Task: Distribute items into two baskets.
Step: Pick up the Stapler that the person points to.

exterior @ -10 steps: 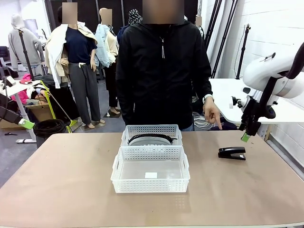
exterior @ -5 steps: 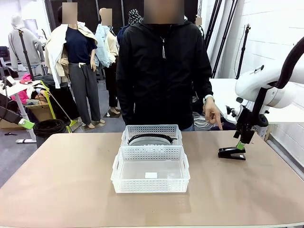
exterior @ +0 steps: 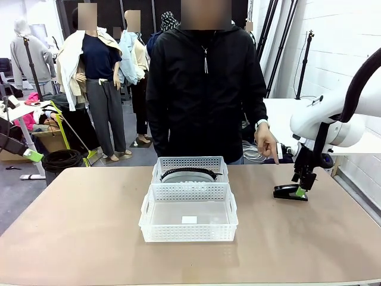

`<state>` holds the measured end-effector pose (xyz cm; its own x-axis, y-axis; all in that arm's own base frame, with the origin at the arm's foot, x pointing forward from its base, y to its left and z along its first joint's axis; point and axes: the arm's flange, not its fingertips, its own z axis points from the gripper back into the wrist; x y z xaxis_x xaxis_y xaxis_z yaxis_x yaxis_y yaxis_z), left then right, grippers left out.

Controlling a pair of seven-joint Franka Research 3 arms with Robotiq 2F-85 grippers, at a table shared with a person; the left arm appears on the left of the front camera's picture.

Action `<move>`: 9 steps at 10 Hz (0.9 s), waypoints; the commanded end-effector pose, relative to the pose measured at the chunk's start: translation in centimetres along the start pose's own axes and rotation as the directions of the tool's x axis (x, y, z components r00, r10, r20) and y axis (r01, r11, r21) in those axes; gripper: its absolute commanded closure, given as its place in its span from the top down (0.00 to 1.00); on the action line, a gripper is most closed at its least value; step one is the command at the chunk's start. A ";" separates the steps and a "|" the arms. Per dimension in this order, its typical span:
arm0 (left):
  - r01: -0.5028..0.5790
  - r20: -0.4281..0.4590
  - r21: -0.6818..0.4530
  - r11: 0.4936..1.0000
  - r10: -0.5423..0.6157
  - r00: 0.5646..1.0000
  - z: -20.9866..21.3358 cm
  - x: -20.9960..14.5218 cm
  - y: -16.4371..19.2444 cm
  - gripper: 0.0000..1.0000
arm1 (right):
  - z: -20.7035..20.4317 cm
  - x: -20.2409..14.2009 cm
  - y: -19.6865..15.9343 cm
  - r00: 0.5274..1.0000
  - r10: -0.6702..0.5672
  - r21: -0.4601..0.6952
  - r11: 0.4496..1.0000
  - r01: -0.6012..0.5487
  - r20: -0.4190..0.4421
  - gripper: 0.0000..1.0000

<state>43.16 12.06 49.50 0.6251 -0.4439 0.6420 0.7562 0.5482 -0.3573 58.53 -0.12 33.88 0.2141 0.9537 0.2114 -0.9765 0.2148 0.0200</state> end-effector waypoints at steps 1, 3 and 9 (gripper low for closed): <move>0.002 0.013 -0.007 1.000 -0.002 1.000 0.1 0.0 0.0 1.00 | -1.6 0.0 0.1 1.000 -0.013 -0.005 1.000 0.013 -0.014 1.00; 0.002 0.013 -0.007 1.000 -0.002 1.000 0.1 0.0 0.0 1.00 | -2.5 -0.1 -0.1 1.000 -0.013 0.023 1.000 0.014 -0.013 1.00; 0.002 0.013 -0.007 1.000 -0.002 1.000 0.1 0.0 0.0 1.00 | -1.9 -0.2 -0.5 0.999 -0.040 0.031 0.999 0.040 -0.019 1.00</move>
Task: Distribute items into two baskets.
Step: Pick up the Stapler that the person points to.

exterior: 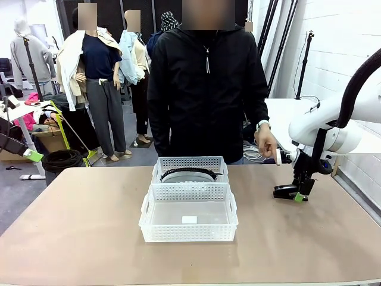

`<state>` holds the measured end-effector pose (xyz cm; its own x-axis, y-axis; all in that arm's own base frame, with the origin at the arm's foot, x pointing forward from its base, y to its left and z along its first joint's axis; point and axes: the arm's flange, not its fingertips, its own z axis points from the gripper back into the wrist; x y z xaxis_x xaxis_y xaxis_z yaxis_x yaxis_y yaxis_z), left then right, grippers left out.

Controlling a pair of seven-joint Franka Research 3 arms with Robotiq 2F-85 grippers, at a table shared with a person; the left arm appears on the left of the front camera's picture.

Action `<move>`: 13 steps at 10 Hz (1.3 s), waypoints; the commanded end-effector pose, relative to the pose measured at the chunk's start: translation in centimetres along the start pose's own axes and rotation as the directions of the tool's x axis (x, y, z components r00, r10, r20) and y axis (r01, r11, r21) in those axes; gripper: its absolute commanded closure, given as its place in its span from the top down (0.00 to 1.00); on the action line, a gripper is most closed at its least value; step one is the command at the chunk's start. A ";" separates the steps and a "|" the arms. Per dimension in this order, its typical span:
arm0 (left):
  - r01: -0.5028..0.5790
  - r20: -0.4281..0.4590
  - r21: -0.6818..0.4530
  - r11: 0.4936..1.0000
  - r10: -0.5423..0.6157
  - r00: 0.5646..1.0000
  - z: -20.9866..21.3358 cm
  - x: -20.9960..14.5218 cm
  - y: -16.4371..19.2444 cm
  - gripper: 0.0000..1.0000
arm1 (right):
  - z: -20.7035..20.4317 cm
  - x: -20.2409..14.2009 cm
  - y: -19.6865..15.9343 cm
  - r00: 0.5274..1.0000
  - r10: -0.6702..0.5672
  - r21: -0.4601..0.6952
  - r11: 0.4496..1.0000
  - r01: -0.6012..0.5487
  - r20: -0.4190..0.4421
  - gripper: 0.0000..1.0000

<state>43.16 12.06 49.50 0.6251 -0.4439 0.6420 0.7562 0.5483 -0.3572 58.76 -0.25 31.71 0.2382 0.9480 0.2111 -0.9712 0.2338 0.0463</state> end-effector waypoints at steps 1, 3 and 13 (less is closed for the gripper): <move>0.002 0.013 -0.007 1.000 -0.002 1.000 0.1 0.0 0.0 1.00 | 0.2 0.3 -0.3 1.000 -0.017 0.009 1.000 0.017 -0.016 0.85; 0.002 0.013 -0.007 1.000 -0.002 1.000 0.1 0.0 0.0 1.00 | 0.2 0.3 -0.3 1.000 -0.013 0.000 1.000 0.013 -0.009 0.46; 0.002 0.013 -0.007 1.000 -0.002 1.000 0.1 0.0 0.0 1.00 | 2.1 0.3 0.2 0.996 -0.085 0.018 0.996 0.085 0.014 0.00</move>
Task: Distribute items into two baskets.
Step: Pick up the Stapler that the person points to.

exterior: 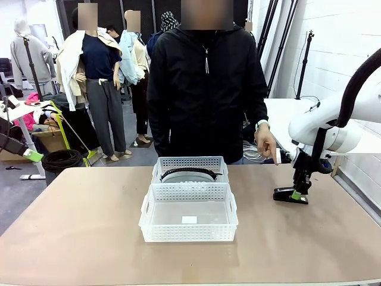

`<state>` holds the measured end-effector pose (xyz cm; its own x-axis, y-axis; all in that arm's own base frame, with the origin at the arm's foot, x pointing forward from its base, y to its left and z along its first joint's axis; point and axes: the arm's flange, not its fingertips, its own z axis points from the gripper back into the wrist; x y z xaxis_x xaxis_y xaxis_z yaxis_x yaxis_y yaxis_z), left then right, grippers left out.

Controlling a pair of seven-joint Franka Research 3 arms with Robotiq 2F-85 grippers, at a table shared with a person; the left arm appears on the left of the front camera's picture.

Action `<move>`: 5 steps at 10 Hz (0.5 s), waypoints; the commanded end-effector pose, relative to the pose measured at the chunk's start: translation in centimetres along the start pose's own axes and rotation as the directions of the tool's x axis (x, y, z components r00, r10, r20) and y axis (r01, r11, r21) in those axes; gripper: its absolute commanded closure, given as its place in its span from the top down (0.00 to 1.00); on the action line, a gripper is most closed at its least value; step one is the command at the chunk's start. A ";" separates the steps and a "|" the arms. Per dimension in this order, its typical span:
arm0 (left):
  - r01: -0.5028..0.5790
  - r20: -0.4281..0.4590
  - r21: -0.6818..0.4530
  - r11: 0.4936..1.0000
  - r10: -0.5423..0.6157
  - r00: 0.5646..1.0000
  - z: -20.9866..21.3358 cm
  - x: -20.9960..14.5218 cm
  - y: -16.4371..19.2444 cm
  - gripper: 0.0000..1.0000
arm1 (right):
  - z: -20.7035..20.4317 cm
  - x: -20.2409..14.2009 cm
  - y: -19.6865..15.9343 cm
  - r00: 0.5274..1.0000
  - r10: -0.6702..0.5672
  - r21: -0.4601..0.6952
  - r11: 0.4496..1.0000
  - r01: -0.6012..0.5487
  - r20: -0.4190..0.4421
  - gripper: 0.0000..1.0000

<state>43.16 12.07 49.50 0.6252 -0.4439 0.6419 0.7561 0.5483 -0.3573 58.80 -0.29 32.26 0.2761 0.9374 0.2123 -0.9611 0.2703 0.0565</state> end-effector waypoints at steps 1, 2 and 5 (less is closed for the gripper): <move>0.002 0.013 -0.007 1.000 -0.002 1.000 0.1 0.0 0.0 1.00 | 3.4 -0.1 0.6 0.996 -0.092 0.012 0.996 0.092 0.018 0.00; 0.002 0.013 -0.007 1.000 -0.002 1.000 0.1 0.0 0.0 1.00 | 5.1 -0.4 1.0 0.992 -0.128 -0.010 0.992 0.128 0.011 0.00; 0.002 0.013 -0.007 1.000 -0.002 1.000 0.1 0.0 0.0 1.00 | 11.0 -2.1 2.7 0.960 -0.280 -0.027 0.959 0.281 0.031 0.00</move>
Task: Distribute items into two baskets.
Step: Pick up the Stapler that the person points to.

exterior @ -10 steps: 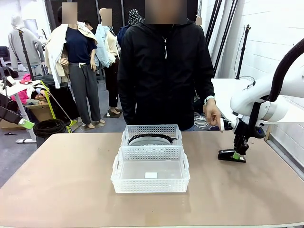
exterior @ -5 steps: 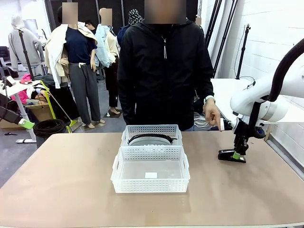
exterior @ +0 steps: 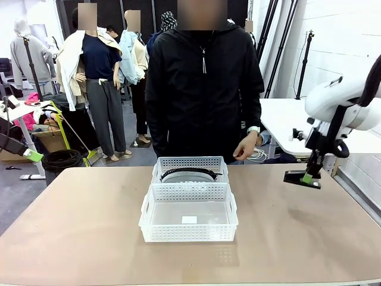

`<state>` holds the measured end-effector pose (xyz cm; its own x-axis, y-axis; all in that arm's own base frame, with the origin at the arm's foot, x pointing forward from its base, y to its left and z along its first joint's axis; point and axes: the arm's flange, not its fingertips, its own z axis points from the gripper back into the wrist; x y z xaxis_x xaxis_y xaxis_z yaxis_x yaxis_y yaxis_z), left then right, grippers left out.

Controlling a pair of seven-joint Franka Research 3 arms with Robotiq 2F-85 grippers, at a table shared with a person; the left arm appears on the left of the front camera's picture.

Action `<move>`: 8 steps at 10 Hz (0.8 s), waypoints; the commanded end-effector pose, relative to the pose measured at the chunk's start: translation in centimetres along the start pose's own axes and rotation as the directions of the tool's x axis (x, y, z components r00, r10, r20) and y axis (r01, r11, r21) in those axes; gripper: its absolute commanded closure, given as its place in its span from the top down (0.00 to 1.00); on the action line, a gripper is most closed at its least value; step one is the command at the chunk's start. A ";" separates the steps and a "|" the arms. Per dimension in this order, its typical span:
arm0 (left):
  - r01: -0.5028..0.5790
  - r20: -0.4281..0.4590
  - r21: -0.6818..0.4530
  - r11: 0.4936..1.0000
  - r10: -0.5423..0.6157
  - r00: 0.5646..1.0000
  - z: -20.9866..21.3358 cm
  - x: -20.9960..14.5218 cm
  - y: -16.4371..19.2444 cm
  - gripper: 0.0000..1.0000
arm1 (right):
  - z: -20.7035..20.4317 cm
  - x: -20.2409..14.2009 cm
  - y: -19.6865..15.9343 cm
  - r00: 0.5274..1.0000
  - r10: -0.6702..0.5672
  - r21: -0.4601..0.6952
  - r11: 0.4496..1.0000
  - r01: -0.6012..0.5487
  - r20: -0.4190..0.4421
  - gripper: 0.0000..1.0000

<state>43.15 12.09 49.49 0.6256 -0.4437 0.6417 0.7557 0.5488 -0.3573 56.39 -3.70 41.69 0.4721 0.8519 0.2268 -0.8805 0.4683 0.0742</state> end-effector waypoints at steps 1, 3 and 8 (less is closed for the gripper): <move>0.002 0.013 -0.007 1.000 -0.002 1.000 0.1 0.0 0.0 1.00 | 3.0 -1.0 1.3 0.991 -0.135 -0.012 0.991 0.135 0.006 0.00; 0.002 0.013 -0.007 1.000 -0.002 1.000 0.1 0.0 0.0 1.00 | 6.5 -2.0 3.1 0.976 -0.217 -0.039 0.975 0.217 0.009 0.00; 0.002 0.013 -0.007 1.000 -0.002 1.000 0.1 0.0 0.0 1.00 | 11.6 -3.5 7.2 0.924 -0.383 -0.137 0.916 0.378 -0.012 0.00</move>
<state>43.15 12.09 49.49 0.6257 -0.4437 0.6415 0.7556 0.5491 -0.3572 48.89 -6.62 53.07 0.7477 0.6325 0.2021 -0.6505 0.7588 0.0321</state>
